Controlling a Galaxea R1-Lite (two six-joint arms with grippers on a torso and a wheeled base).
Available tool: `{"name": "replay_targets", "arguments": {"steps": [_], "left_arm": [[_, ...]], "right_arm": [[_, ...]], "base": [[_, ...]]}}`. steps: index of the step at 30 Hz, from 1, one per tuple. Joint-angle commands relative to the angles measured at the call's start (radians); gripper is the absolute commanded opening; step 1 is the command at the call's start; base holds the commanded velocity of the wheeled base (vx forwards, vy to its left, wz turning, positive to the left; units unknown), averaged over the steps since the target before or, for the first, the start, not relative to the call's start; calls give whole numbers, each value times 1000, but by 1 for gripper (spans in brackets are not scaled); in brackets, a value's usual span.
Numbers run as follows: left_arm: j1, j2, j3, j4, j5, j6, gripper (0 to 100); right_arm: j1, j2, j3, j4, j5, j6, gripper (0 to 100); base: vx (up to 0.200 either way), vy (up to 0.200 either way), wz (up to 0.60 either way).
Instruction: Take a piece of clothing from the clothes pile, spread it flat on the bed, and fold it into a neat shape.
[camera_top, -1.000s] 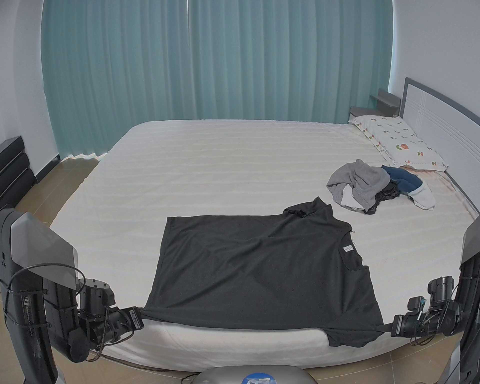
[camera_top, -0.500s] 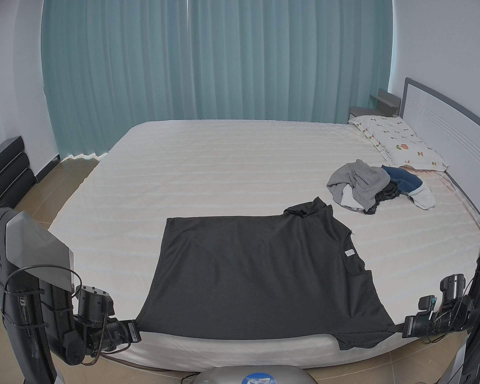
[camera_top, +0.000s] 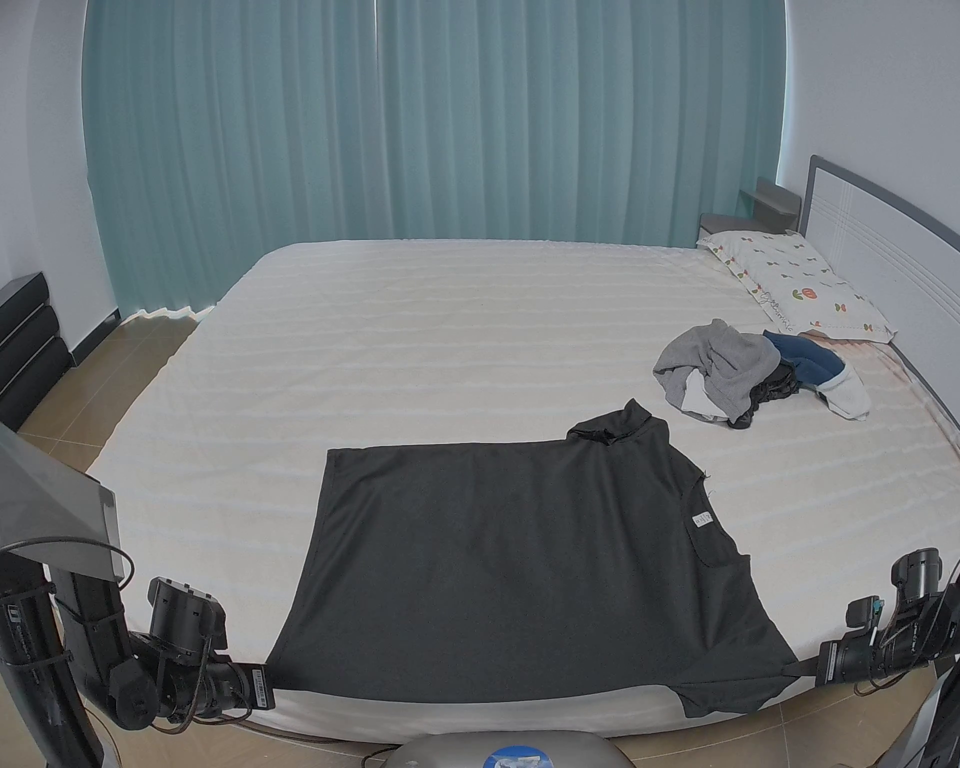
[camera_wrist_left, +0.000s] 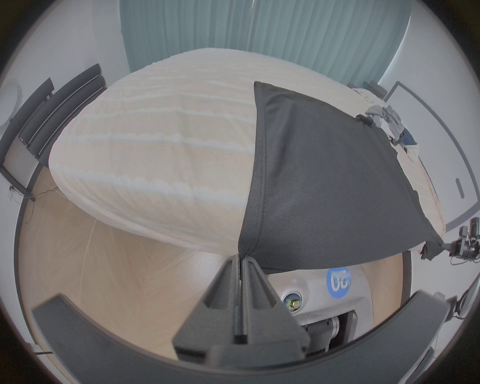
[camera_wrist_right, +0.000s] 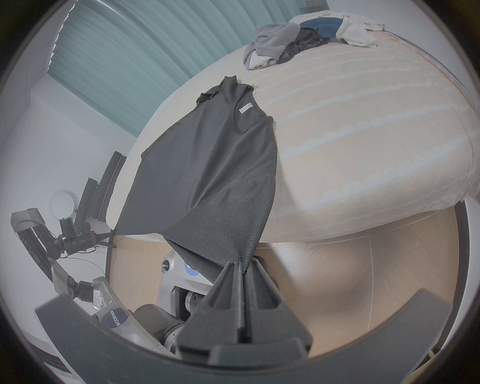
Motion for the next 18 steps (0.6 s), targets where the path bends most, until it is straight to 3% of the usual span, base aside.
{"name": "replay_targets", "arguments": {"steps": [1,18], "left_arm": [[-26,-81,13,65,0,19,0],[-24,-185,15,264,0,91,0]], "right_arm": [[-3,-44,17,21,-1,-5,0],[-15,-156,17,222,-2,-34,0]], "base": [[0,0,0],[0,0,0]]}}
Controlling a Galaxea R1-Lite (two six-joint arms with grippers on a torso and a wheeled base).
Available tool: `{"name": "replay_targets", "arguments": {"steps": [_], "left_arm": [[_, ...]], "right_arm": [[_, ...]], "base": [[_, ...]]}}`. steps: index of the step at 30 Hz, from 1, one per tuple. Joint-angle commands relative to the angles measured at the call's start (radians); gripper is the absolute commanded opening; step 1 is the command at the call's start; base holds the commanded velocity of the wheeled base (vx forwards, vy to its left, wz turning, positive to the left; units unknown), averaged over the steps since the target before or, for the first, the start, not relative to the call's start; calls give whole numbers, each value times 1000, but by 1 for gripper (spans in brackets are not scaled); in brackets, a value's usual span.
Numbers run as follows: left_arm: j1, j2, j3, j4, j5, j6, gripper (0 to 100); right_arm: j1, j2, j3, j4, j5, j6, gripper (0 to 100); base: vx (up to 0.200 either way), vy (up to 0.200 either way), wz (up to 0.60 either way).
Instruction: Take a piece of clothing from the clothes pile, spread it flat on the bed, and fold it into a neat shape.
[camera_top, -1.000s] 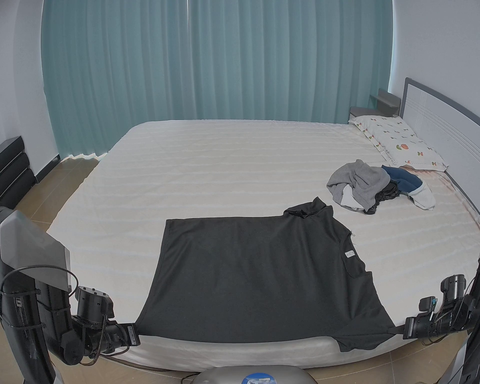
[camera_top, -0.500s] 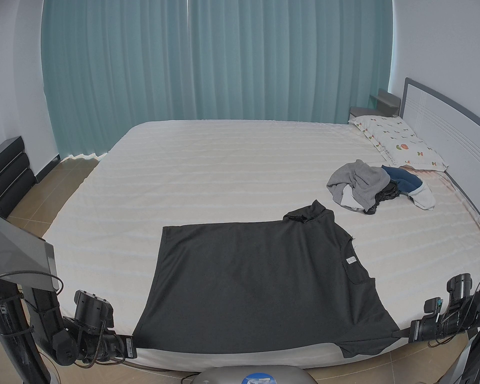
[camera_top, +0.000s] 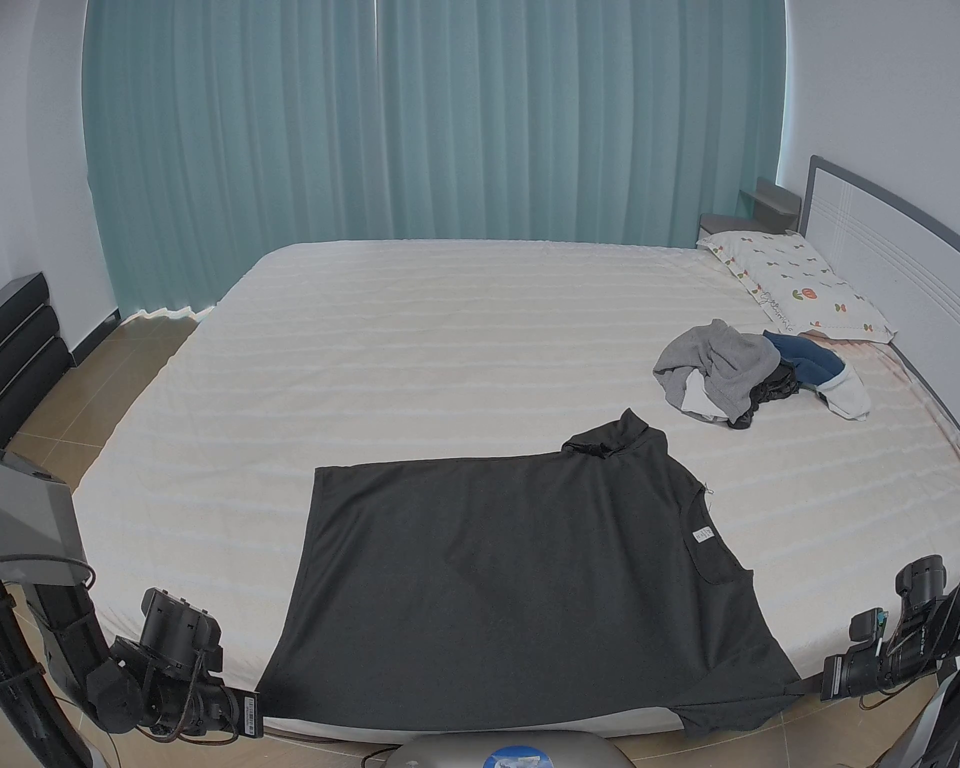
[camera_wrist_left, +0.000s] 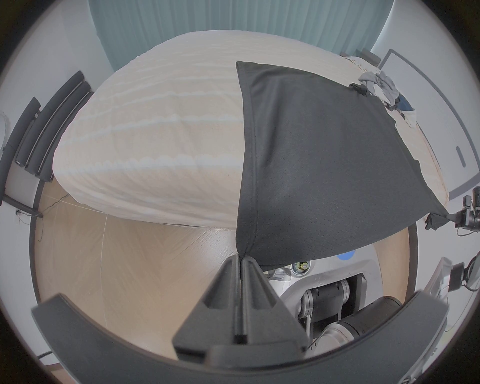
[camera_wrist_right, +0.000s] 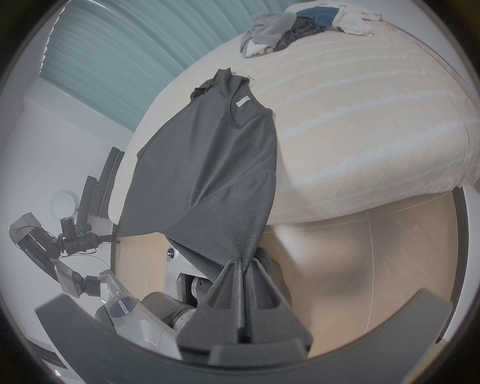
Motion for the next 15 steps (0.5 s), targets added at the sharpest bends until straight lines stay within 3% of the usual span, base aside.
{"name": "replay_targets", "arguments": {"steps": [1,10,11,12,13,15], "left_arm": [[0,-40,15,13,0,5,0],[25,-77,-56,-4,-29,-52,0],[28,-86,-99,-9,-57,-132,0],[28,-86,-99,-9,-57,-132,0],[28,-88,-154,-15,-68,-241,0],[29,-80,-192,-24,-68,-322,0]], "right_arm": [[0,-76,17,15,2,-1,0],[3,-161,-32,5,52,38,0],[11,-163,-53,5,61,61,0],[11,-163,-53,5,61,61,0],[24,-158,-82,5,61,84,0],[38,-155,-109,5,61,114,0]], "base": [[0,0,0],[0,0,0],[0,0,0],[0,0,0],[0,0,0],[0,0,0]]}}
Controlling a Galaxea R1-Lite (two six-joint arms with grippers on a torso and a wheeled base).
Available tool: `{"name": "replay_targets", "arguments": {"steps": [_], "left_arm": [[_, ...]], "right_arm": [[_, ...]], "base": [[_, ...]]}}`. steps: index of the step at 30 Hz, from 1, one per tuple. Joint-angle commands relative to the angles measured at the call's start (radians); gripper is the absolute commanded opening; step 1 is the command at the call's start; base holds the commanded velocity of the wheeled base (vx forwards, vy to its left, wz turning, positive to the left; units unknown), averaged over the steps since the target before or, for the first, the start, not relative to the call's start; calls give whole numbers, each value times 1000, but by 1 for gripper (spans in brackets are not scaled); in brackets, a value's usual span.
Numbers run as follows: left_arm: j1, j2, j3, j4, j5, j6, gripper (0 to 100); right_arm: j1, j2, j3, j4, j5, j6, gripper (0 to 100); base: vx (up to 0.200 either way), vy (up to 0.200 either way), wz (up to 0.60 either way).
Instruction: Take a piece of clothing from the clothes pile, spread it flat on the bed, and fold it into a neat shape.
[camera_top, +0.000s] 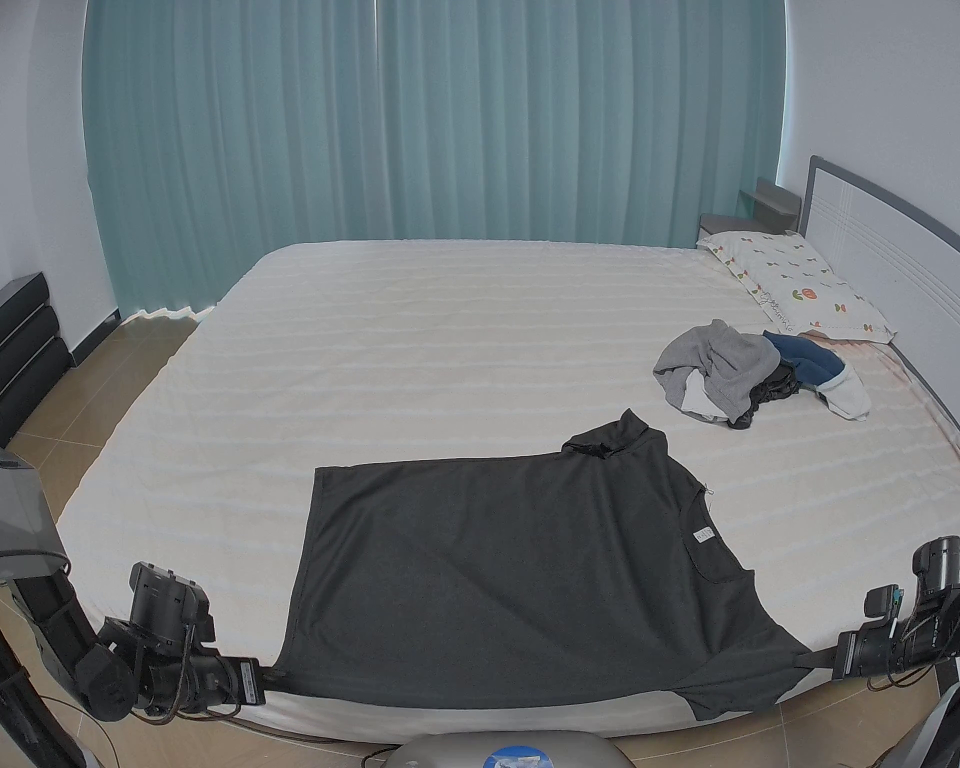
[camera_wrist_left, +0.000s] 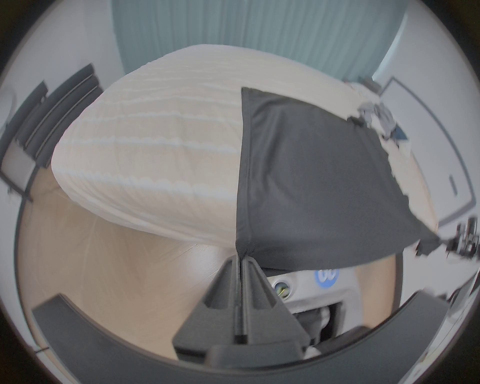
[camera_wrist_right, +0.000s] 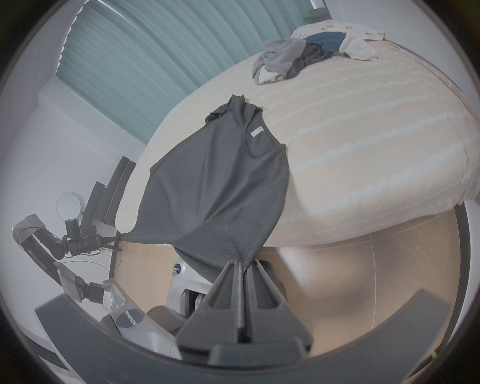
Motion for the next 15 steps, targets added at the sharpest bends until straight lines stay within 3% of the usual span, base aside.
{"name": "replay_targets", "arguments": {"steps": [1,8,15], "left_arm": [[13,-8,-118,-22,-21,-154,0],[53,13,-140,-83,-15,-168,0],[81,46,-156,-128,-7,-171,0]], "right_arm": [[37,-10,-84,-2,8,73,0],[100,-7,-176,-2,-6,194,0],[137,7,-225,-2,-15,209,0]], "base": [[0,0,0],[0,0,0],[0,0,0]]}}
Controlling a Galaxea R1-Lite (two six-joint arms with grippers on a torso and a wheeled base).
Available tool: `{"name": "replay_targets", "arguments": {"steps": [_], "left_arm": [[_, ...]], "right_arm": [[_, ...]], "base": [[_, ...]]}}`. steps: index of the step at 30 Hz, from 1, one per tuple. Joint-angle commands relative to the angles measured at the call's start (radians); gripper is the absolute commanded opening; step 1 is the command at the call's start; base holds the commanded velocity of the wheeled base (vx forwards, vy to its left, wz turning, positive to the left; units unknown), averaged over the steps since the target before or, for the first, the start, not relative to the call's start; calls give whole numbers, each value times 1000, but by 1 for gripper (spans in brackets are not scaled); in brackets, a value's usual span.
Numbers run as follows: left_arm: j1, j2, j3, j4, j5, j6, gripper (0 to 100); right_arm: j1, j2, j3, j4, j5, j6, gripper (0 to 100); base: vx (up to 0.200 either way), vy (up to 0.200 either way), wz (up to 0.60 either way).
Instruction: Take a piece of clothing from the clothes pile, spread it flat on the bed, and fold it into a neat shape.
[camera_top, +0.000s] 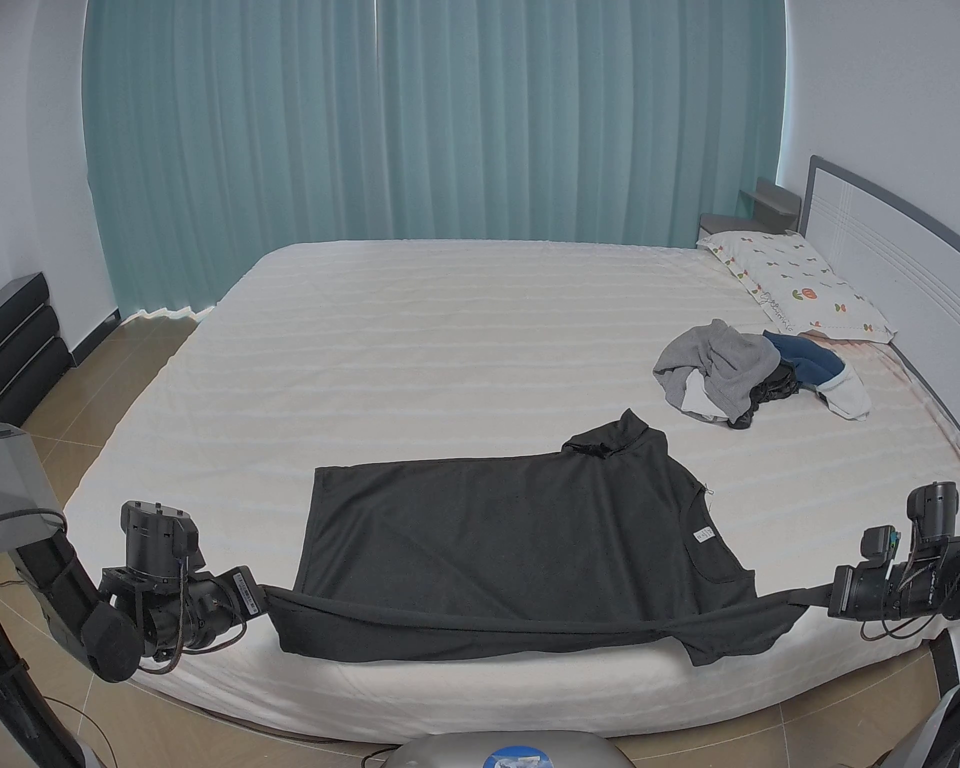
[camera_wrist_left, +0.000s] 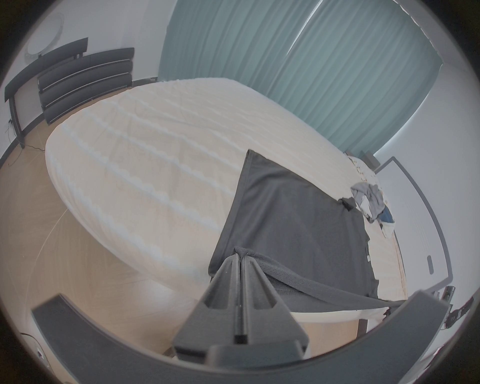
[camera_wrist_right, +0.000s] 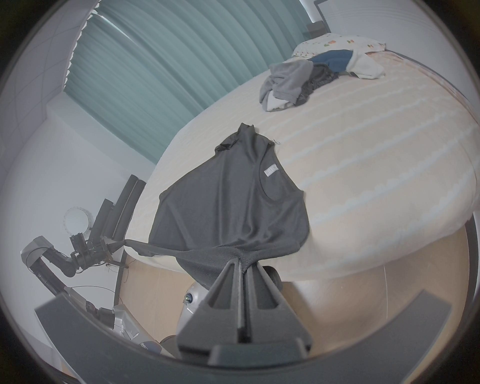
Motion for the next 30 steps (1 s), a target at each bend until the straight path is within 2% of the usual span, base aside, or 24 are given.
{"name": "replay_targets", "arguments": {"steps": [1,10,15,23,30], "left_arm": [[13,20,-8,-5,0,-2,0],[9,34,-20,-5,-13,-5,0],[9,49,-58,-5,-13,-66,0],[13,158,-130,-5,-3,-76,0],[13,227,-187,-5,0,-109,0]], "right_arm": [[22,10,-26,-1,-1,2,0],[23,28,-47,-2,-1,2,0],[23,79,-76,-2,-12,-1,0],[40,183,-165,-2,-20,3,0],[76,251,-248,-4,-29,66,0]], "base": [[0,0,0],[0,0,0],[0,0,0],[0,0,0],[0,0,0]]}}
